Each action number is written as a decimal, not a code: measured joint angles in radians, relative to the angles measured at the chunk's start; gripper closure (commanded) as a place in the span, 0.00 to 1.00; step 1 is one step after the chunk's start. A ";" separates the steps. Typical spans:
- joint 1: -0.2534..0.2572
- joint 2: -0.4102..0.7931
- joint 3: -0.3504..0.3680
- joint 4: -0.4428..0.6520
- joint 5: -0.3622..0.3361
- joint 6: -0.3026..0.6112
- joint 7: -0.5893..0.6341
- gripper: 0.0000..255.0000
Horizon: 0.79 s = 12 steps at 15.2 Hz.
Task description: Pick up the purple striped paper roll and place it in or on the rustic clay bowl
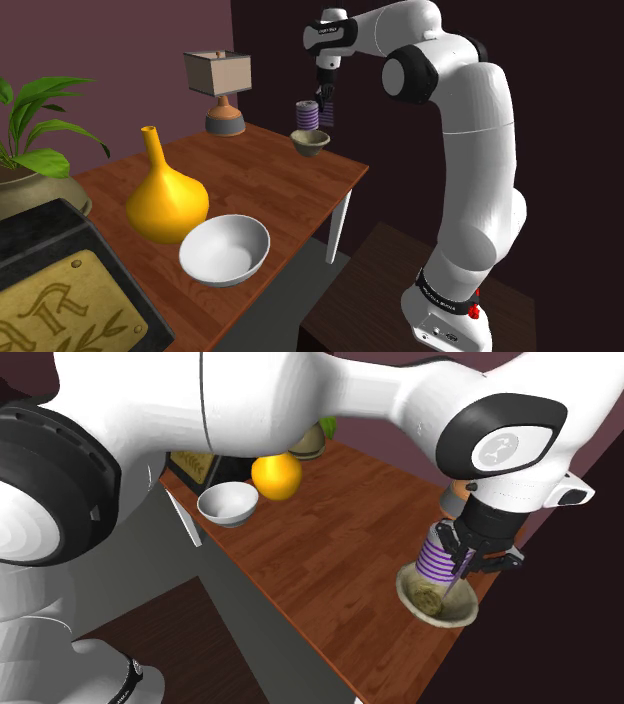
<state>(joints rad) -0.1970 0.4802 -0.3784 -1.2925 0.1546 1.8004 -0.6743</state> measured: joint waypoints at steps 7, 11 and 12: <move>0.009 0.002 0.003 -0.088 0.002 0.089 -0.002 1.00; 0.009 0.004 0.003 -0.098 0.004 0.102 -0.004 1.00; 0.009 0.004 0.003 -0.099 0.004 0.102 -0.004 1.00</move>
<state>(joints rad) -0.1881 0.4841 -0.3750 -1.3914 0.1581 1.9026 -0.6781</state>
